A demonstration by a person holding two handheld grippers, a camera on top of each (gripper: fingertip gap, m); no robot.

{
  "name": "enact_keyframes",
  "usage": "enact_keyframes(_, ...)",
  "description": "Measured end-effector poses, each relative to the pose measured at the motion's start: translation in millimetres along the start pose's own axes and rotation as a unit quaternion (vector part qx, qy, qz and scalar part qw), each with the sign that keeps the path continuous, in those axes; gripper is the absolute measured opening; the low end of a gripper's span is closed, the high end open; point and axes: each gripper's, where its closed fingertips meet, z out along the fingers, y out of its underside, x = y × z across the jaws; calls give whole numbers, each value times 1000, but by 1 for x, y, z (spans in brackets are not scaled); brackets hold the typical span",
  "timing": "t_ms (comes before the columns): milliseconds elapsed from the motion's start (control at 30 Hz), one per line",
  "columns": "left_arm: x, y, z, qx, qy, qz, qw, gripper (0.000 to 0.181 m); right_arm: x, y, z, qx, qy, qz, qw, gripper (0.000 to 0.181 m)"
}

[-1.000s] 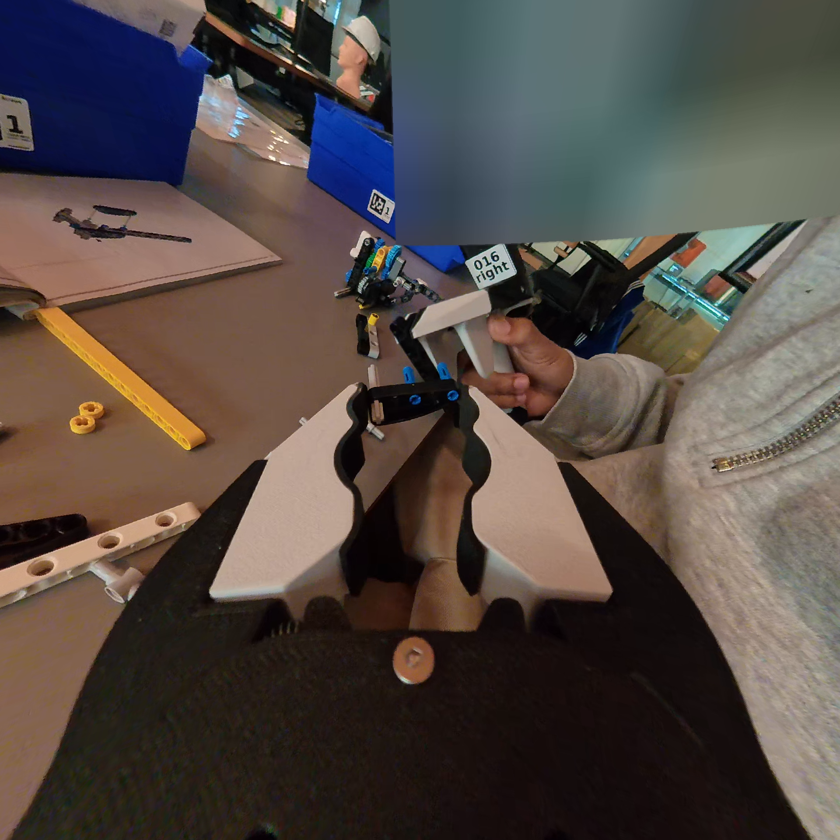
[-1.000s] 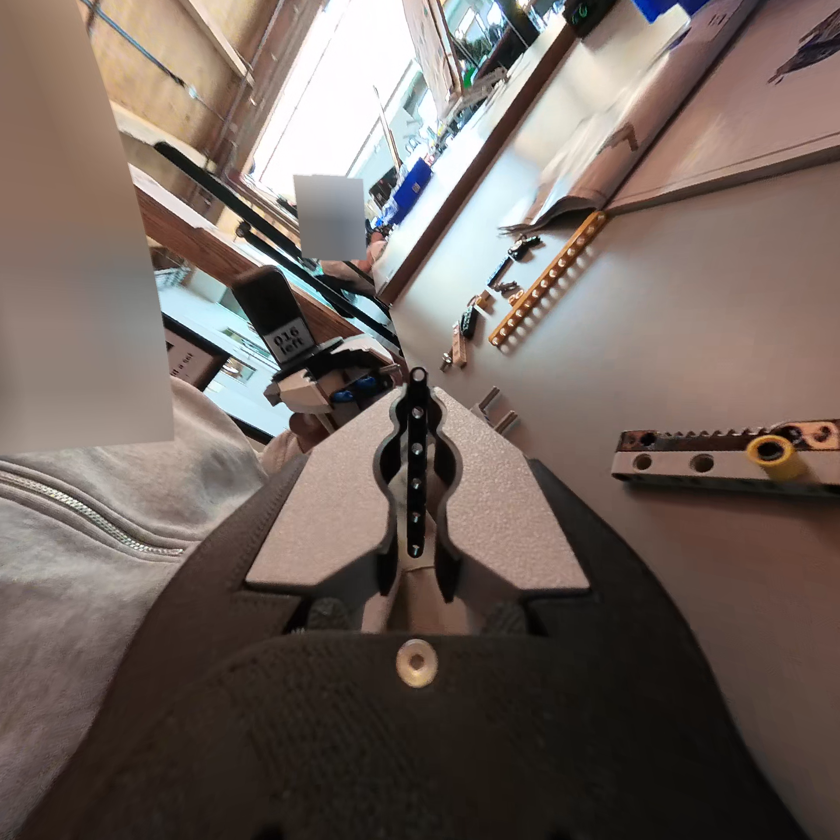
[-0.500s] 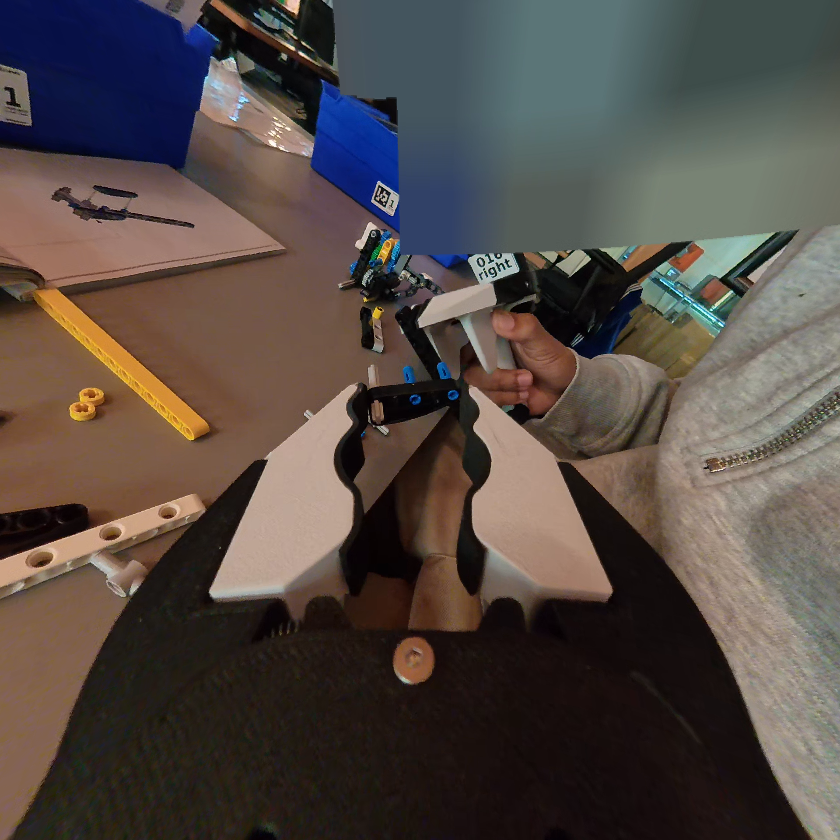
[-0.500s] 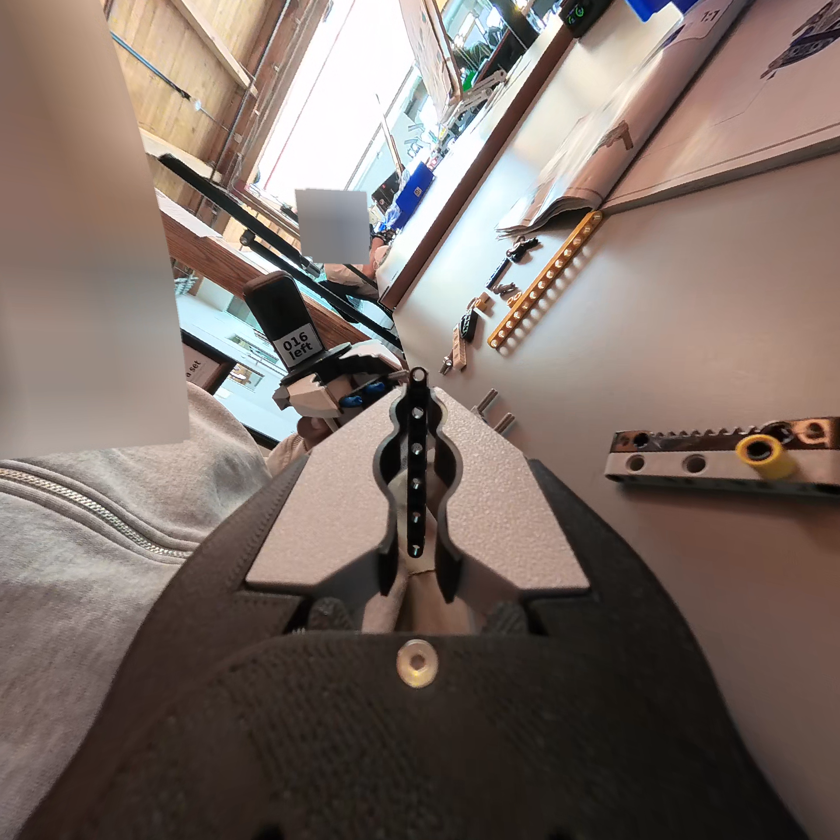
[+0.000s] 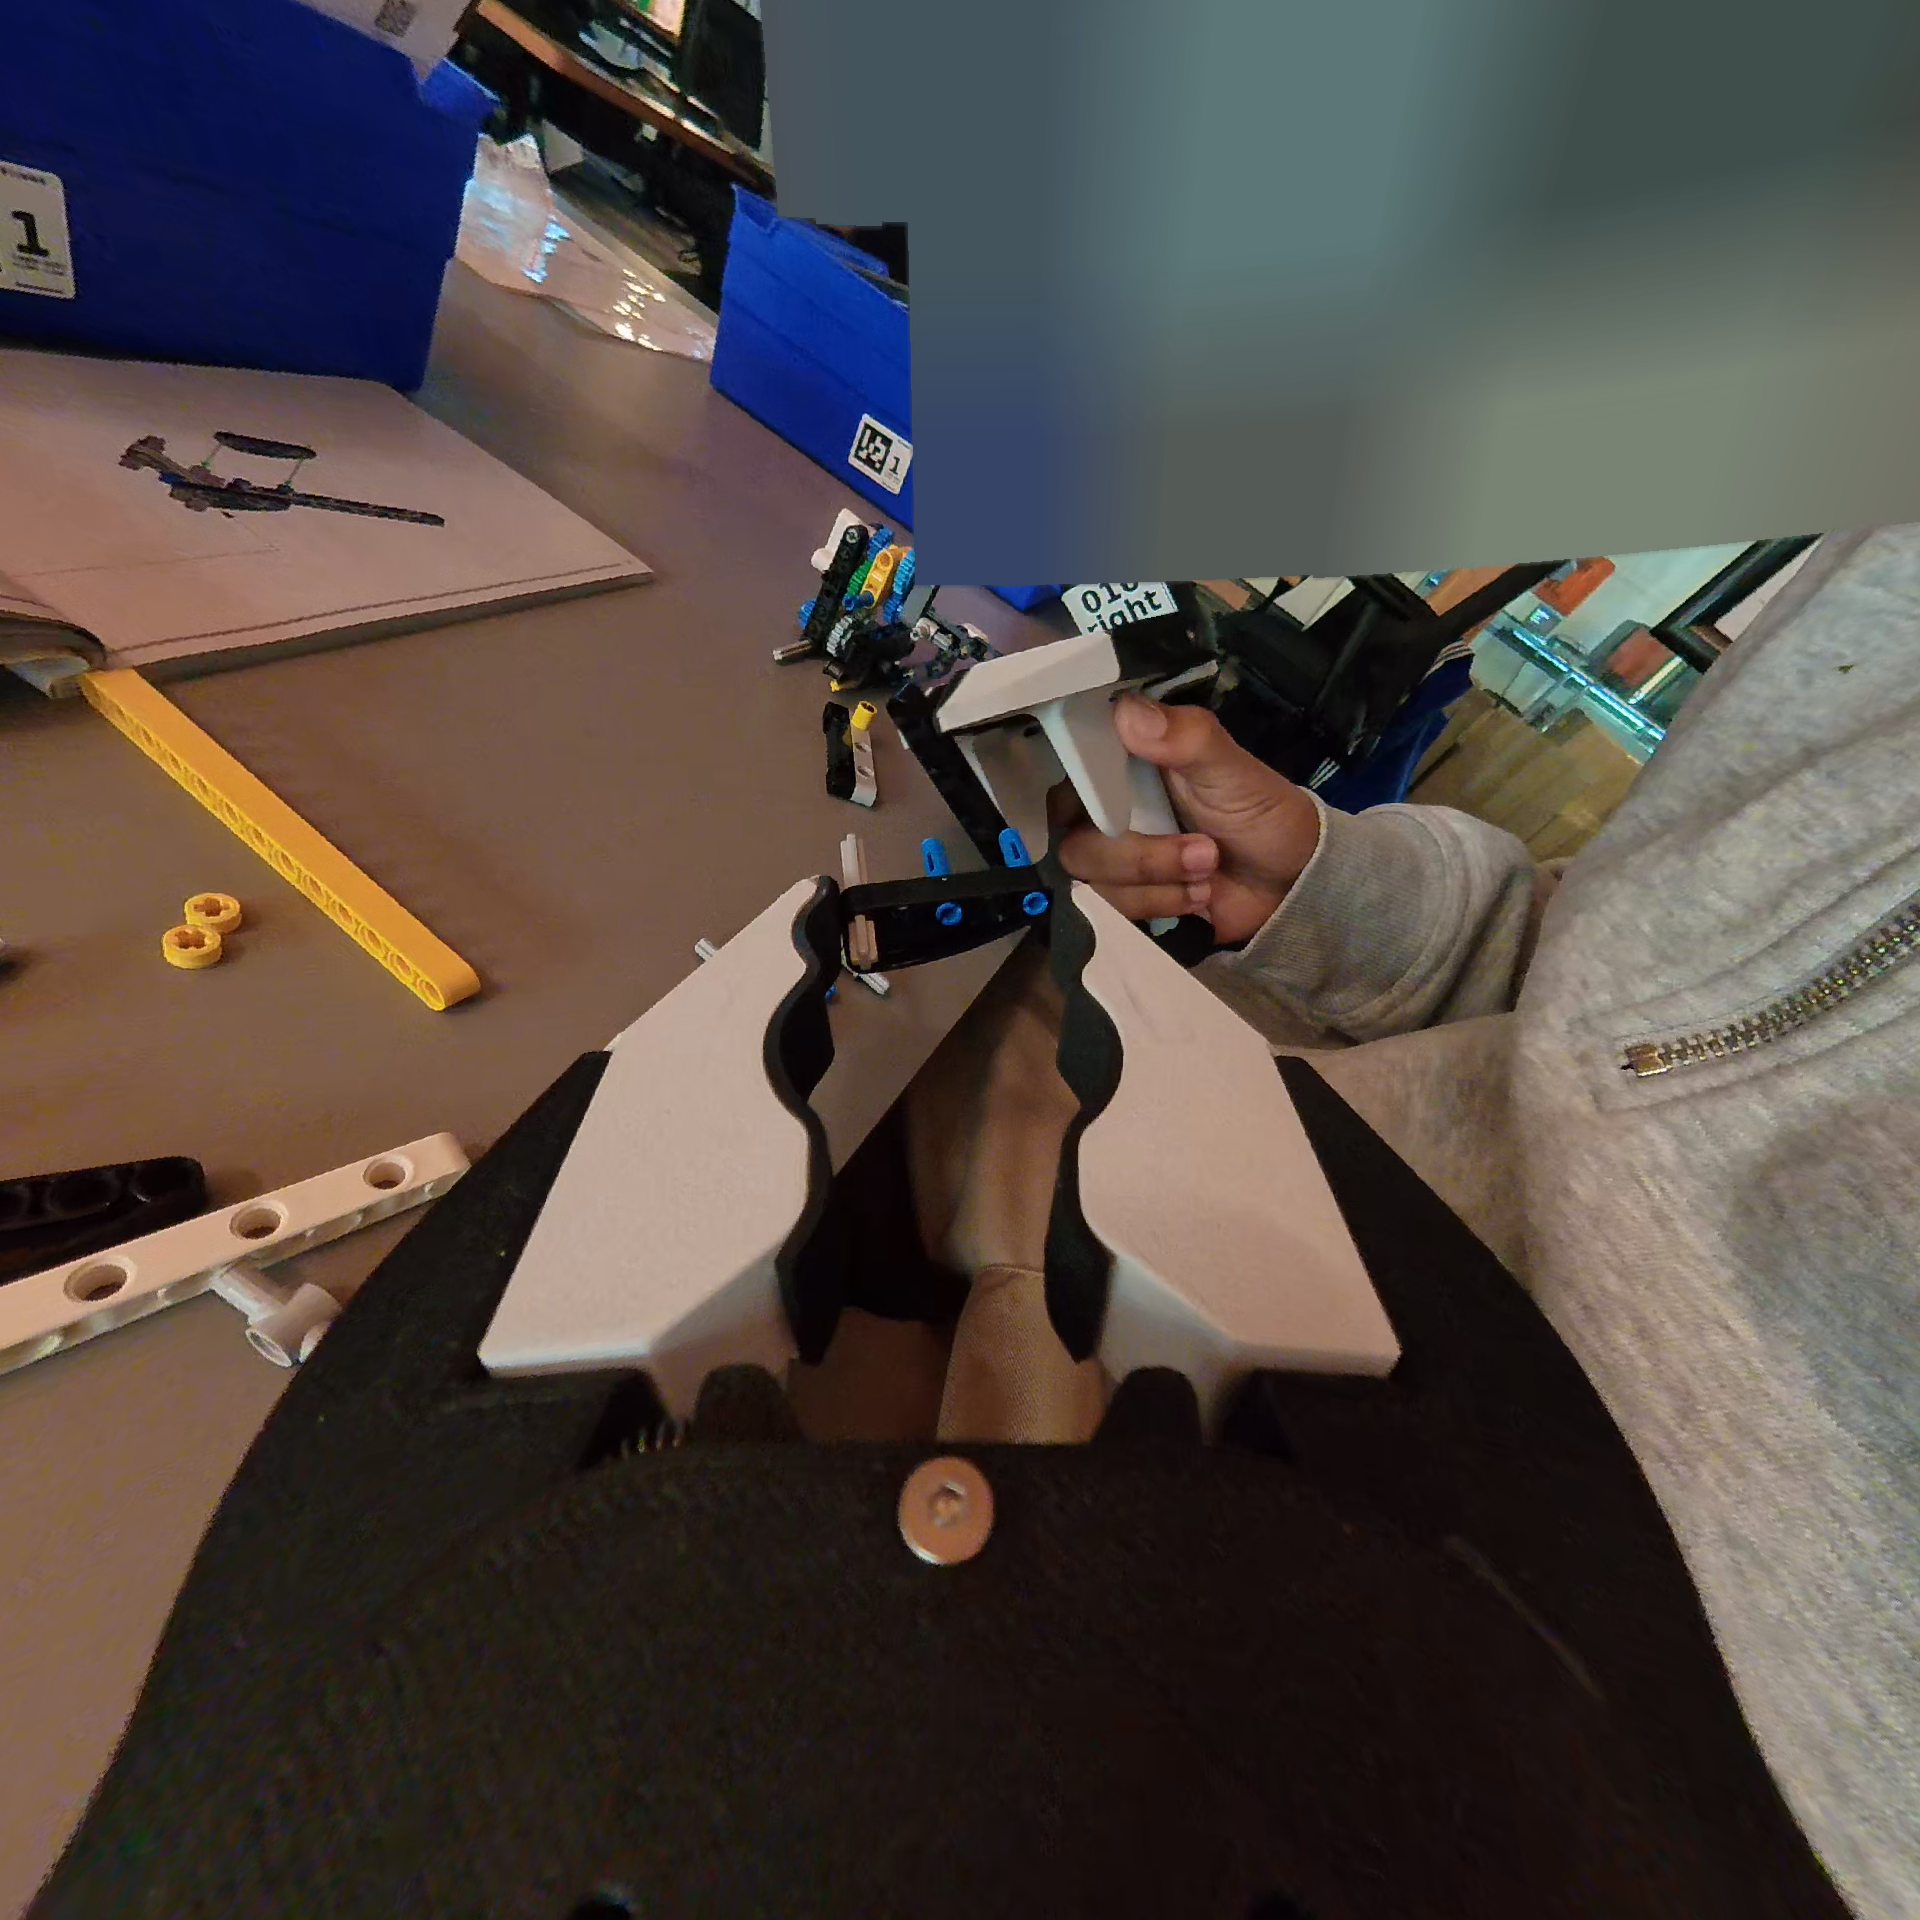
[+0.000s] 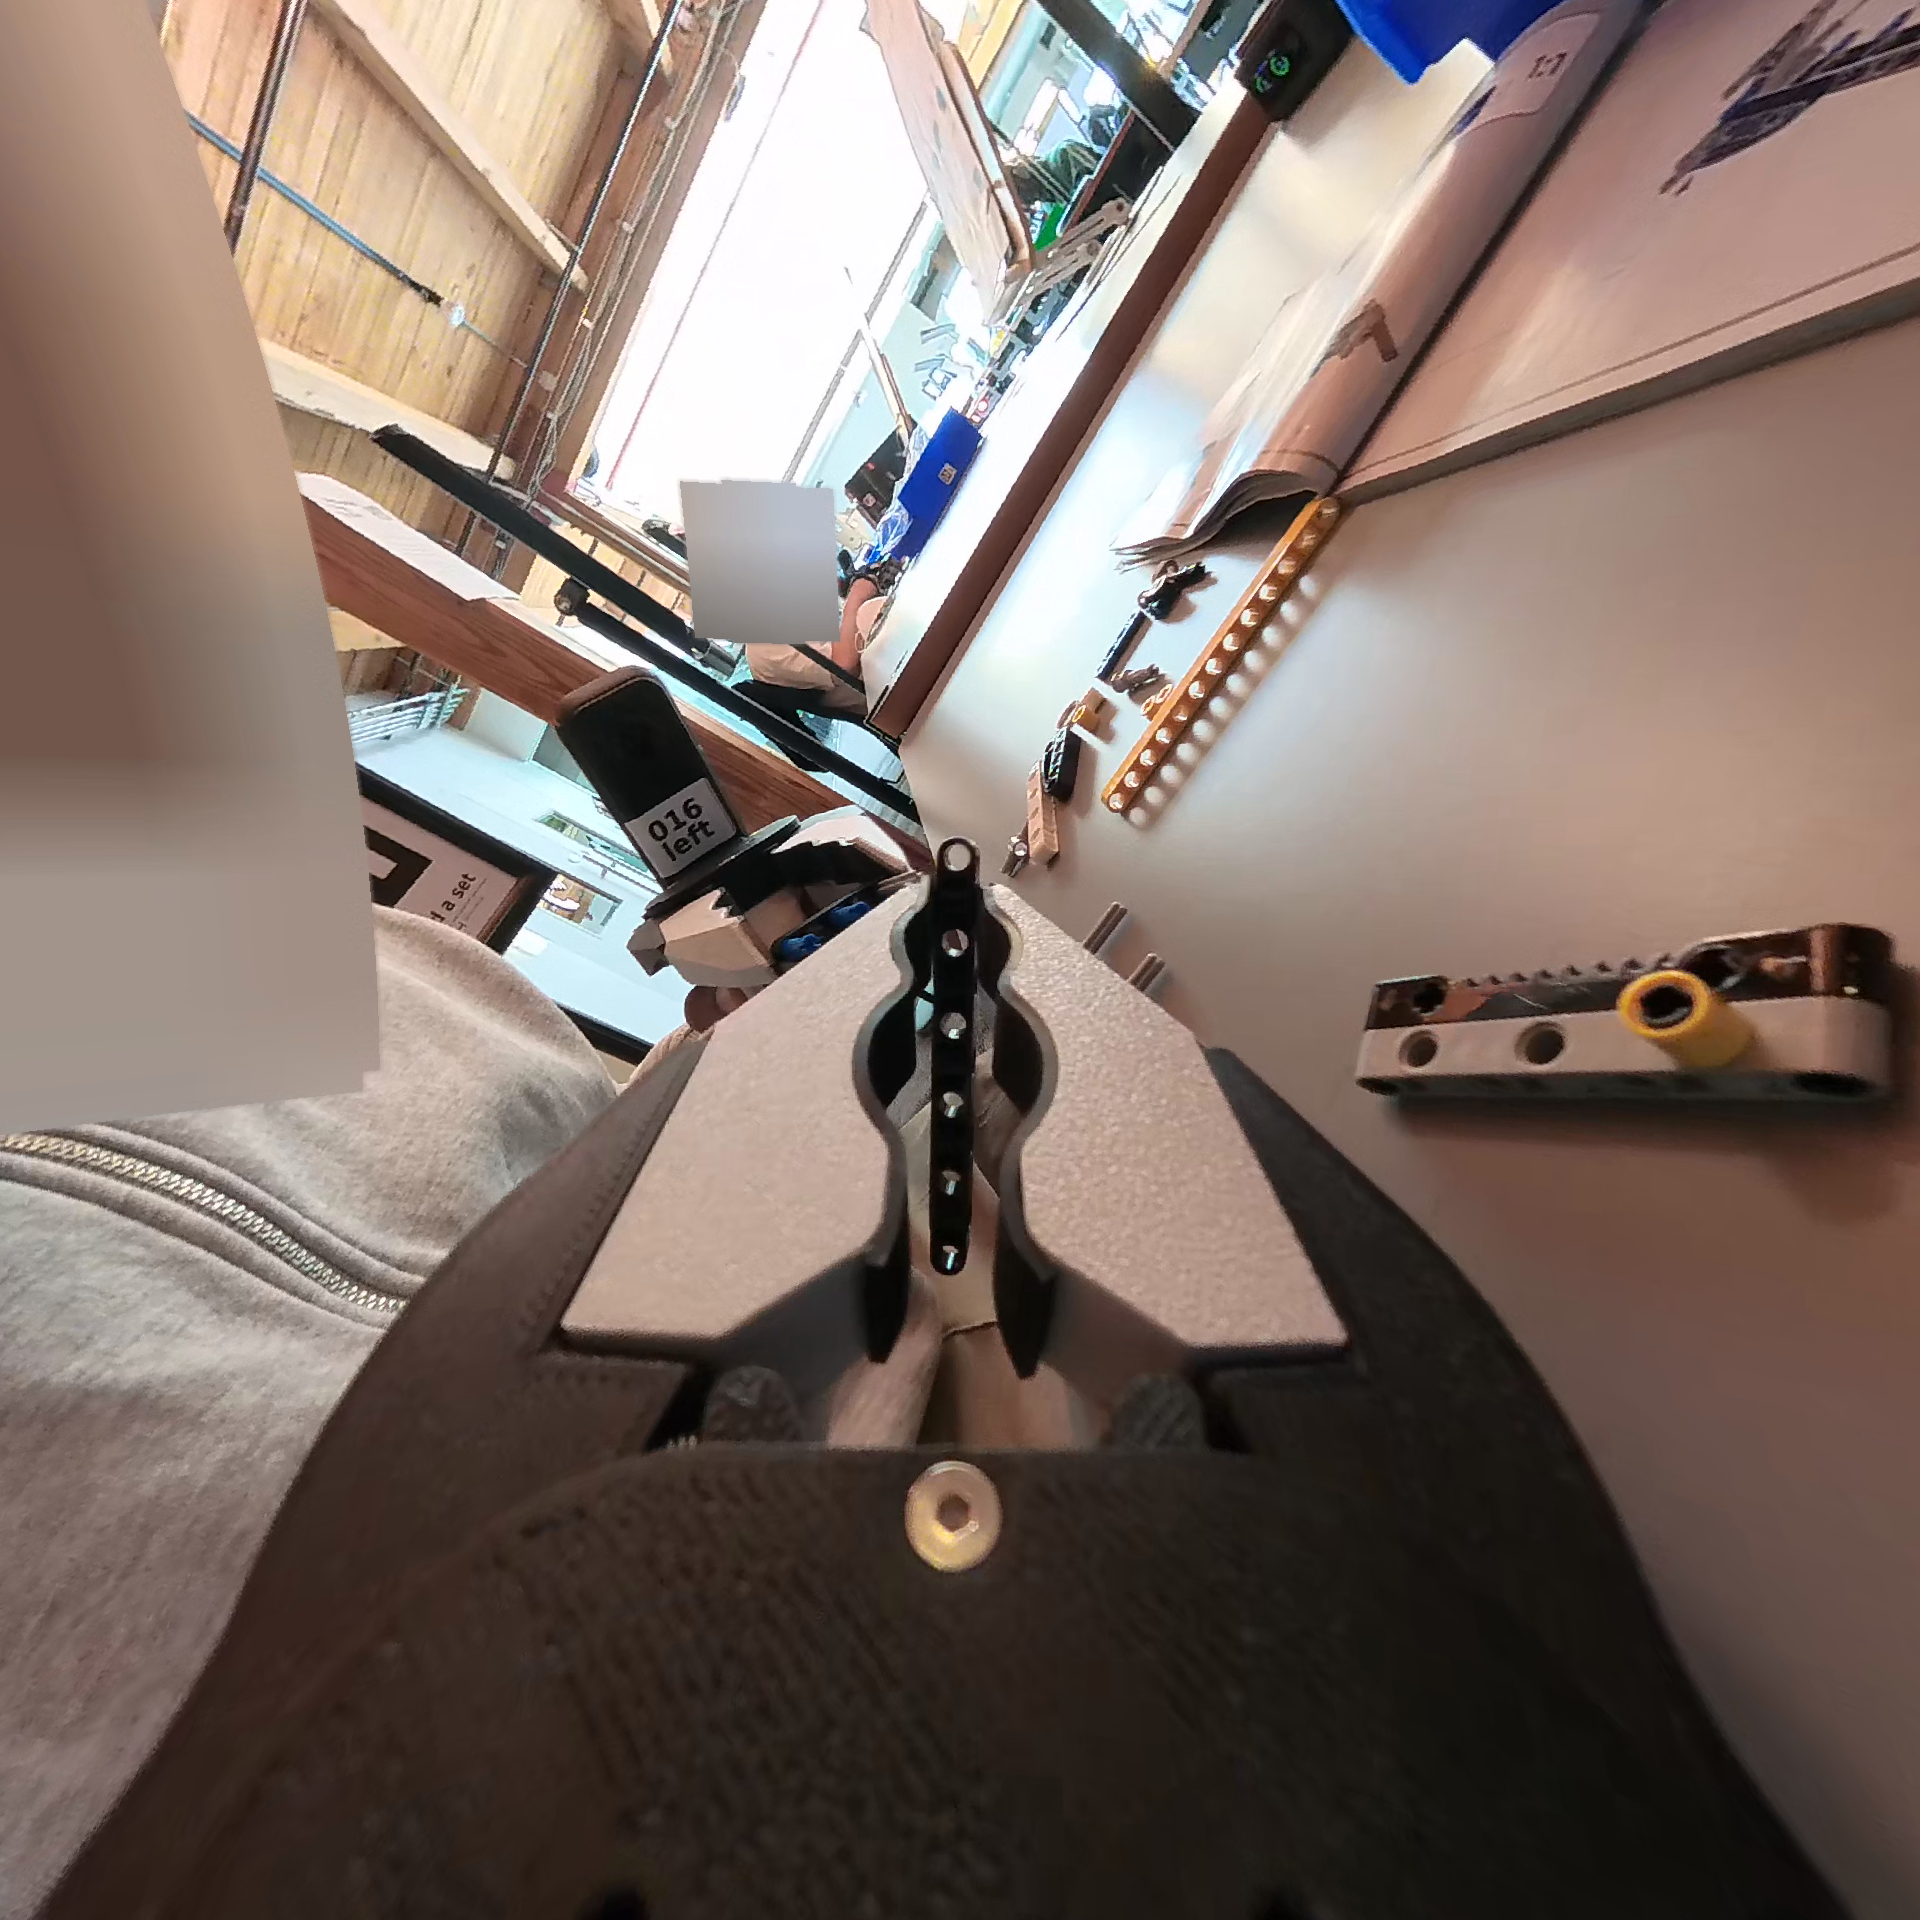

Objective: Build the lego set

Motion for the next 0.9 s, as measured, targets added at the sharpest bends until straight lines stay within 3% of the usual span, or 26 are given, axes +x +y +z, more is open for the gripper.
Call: enact_keyframes(900,6,1,1,-7,2,22,1000,36,1,-2,-4,4,-3,28,1000,5)
